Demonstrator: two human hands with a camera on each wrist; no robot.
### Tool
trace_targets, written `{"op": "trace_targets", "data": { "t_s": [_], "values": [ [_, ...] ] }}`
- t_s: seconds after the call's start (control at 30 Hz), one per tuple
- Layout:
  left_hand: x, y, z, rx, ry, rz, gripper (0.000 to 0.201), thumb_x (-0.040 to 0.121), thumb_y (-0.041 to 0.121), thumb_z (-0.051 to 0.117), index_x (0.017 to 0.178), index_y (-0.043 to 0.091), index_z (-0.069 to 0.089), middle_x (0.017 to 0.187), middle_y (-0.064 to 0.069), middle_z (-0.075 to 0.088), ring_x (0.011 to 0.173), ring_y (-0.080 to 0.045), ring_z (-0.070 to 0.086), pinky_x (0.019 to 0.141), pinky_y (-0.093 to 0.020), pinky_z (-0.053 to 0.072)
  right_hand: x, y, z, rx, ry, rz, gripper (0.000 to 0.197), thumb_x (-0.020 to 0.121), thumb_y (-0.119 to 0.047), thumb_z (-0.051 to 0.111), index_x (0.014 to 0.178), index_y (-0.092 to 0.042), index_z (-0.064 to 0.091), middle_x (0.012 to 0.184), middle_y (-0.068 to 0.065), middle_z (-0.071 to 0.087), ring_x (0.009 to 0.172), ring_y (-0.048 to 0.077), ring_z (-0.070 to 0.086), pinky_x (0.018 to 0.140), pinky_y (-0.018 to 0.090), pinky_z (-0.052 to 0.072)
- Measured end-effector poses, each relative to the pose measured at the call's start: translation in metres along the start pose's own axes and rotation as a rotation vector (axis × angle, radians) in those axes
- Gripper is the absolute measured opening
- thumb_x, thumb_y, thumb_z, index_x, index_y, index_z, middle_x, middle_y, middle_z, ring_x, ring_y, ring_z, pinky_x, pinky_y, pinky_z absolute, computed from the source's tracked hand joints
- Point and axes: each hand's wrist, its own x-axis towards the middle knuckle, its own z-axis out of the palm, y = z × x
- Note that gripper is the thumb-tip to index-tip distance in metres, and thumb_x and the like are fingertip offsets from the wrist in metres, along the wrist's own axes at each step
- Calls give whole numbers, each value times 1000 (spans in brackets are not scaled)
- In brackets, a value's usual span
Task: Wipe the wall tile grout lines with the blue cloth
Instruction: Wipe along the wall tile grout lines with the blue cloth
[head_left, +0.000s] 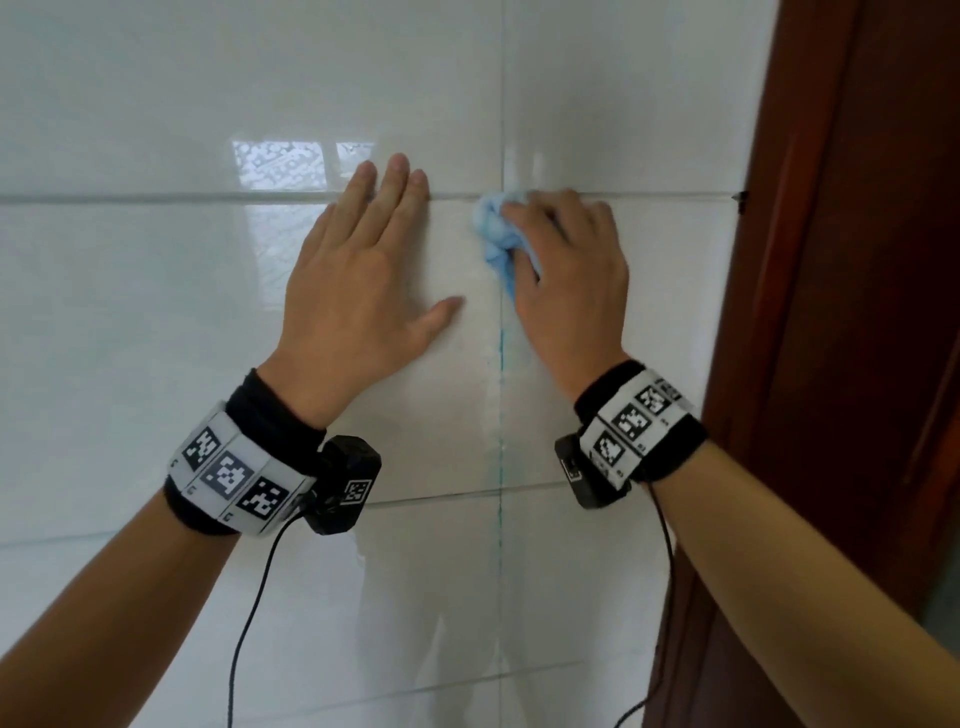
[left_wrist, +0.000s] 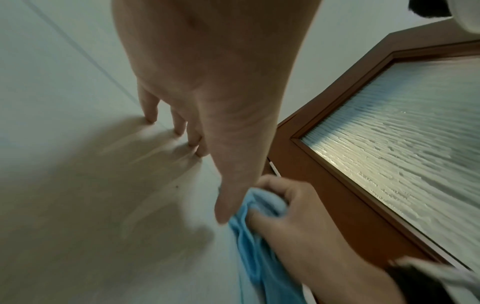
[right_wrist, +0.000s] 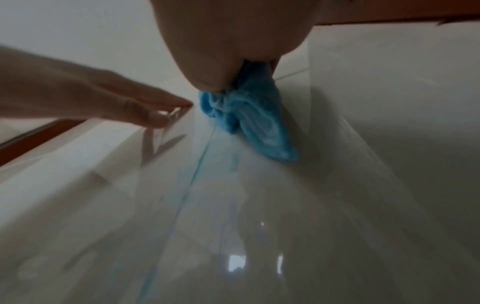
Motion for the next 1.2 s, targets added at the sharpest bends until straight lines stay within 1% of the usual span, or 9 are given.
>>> {"op": "trace_targets", "data": {
  "t_s": [0.17, 0.27, 0.33, 0.4, 0.47, 0.57, 0.73, 1.0, 1.2],
  "values": [
    [-2, -9, -13, 47, -138, 29, 147, 54, 68, 91, 168, 19, 11, 176, 0, 5, 162, -24, 5, 128, -48, 23, -61, -2, -7, -1, -81, -122, 27, 90, -8, 66, 114, -15, 76, 117, 6, 71, 102, 29, 57, 86, 31, 48],
    [-3, -12, -18, 93, -218, 50, 161, 45, 61, 97, 168, 20, 2, 176, 0, -3, 162, -24, -2, 130, -48, 18, -60, 1, -13, -54, -135, -180, 23, 91, -9, 66, 111, -16, 75, 113, 4, 71, 98, 28, 58, 81, 28, 46],
    [-4, -13, -17, 130, -205, 63, 164, 43, 54, 101, 168, 20, 1, 176, 0, -3, 162, -24, -1, 129, -46, 17, -40, 5, -15, -78, -178, -190, 22, 90, -14, 69, 111, -17, 74, 111, 5, 70, 97, 28, 57, 74, 29, 45],
    [-5, -14, -14, 161, -180, 64, 165, 42, 48, 103, 168, 21, 1, 176, -1, -2, 162, -25, 1, 129, -45, 18, -6, 7, -14, -70, -182, -92, 23, 89, -18, 71, 112, -18, 72, 111, 5, 67, 100, 30, 57, 66, 33, 48],
    [-7, -16, -12, 168, -158, 64, 165, 41, 45, 104, 168, 20, 2, 176, -1, -1, 162, -25, 2, 130, -45, 17, 31, 7, -12, -23, -160, 18, 20, 91, -18, 68, 111, -18, 70, 112, 4, 64, 103, 29, 55, 65, 36, 51],
    [-6, -14, -13, 164, -151, 78, 164, 41, 44, 104, 168, 20, 4, 176, -1, 1, 162, -26, 3, 130, -45, 16, 46, 7, -8, 12, -92, 30, 15, 92, -16, 66, 106, -16, 69, 109, 3, 63, 101, 27, 55, 64, 33, 47],
    [-8, -14, -11, 157, -145, 62, 164, 39, 43, 104, 168, 20, 5, 176, -1, 3, 162, -26, 4, 130, -47, 18, 9, -2, 4, 34, 19, 71, 21, 87, -12, 70, 108, -18, 73, 110, 1, 67, 101, 27, 58, 66, 27, 42],
    [-9, -11, -14, 136, -161, 52, 162, 42, 41, 104, 168, 21, 4, 176, 0, 2, 162, -24, 2, 131, -47, 16, -129, -15, 1, 81, -120, -212, 26, 94, 3, 68, 115, -10, 77, 124, 10, 71, 106, 33, 61, 90, 39, 56],
    [-10, -14, -17, 140, -162, 54, 160, 45, 44, 103, 168, 22, 4, 176, 2, 1, 162, -23, 2, 131, -43, 14, -107, -4, -8, 39, -183, -327, 20, 101, -5, 64, 115, -14, 75, 123, 8, 70, 96, 32, 63, 84, 37, 56]
  ]
}}
